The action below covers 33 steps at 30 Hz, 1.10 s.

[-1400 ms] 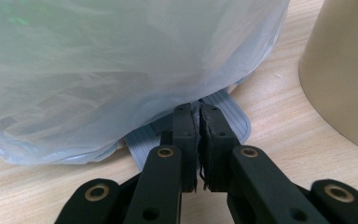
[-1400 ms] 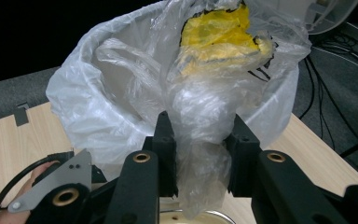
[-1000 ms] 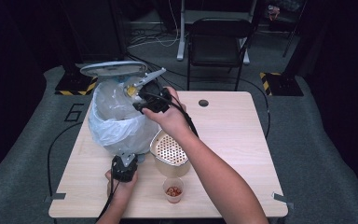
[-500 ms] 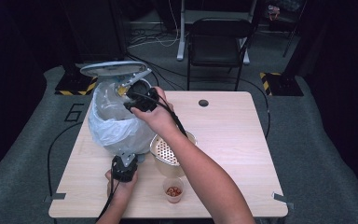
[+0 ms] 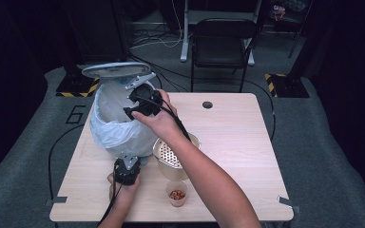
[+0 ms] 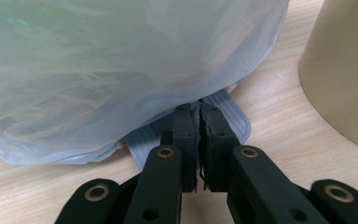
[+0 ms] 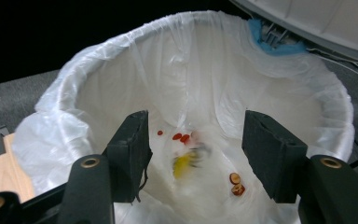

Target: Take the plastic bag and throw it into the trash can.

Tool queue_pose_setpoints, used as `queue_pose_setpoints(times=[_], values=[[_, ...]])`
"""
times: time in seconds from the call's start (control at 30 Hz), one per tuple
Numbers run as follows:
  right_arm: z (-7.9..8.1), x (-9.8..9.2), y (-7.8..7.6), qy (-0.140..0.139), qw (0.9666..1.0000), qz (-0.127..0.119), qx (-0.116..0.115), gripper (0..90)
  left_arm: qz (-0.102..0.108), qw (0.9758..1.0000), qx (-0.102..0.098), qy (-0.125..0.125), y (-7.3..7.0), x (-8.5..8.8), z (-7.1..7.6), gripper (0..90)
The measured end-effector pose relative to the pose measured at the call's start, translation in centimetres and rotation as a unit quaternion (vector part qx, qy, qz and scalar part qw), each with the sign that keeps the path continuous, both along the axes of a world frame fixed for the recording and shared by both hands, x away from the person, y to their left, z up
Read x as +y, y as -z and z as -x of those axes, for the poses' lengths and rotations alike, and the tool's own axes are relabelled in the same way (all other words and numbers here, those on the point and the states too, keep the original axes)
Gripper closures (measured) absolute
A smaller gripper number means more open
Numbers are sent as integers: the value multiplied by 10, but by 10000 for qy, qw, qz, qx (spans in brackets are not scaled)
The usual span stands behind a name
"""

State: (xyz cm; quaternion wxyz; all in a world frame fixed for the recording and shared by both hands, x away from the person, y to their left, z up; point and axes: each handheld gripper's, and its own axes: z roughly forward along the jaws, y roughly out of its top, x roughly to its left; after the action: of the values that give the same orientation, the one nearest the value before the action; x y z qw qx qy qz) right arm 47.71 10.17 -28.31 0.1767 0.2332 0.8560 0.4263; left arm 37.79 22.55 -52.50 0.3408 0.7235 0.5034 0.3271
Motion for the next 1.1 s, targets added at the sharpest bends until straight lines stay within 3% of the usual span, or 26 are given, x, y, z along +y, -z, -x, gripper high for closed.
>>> queue_pose_setpoints(times=[0.17, 0.27, 0.43, 0.5, 0.57, 0.6, 0.77, 0.8, 1.07, 1.1], values=[[9, -14, -6, -19, 9999, -74, -106, 414, -4, 10000, 0, 1, 0, 0, 0, 852], [19, -31, -10, 61, 9998, -102, -169, 415, -14, 10000, 6, -1, 0, 0, 0, 852], [30, -52, -6, 156, 9998, -99, -118, 405, -14, 10000, -13, -6, 0, 0, 0, 852], [38, -70, 0, 266, 9994, -5, -199, 390, -15, 10000, -25, -9, 0, 0, 0, 852], [40, -76, 3, 324, 9993, -3, -169, 386, -13, 10000, -25, -9, 0, 0, 0, 852], [42, -82, 7, 391, 9991, -25, -132, 385, 133, 9999, 4, -39, 1, -2, 0, 852], [48, -110, 28, 610, 9980, 149, -119, 379, 130, 9999, 22, -24, 1, -2, 0, 852], [50, -114, 32, 681, 9975, 163, -69, 371, 129, 9999, -40, -46, 2, -2, 0, 852], [55, -142, 64, 969, 9951, 135, 118, 339, 111, 9999, 6, -17, 1, -2, 0, 852], [57, -147, 71, 1097, 9937, 94, 213, 328, 111, 9999, 15, -13, 1, -1, 0, 852]])
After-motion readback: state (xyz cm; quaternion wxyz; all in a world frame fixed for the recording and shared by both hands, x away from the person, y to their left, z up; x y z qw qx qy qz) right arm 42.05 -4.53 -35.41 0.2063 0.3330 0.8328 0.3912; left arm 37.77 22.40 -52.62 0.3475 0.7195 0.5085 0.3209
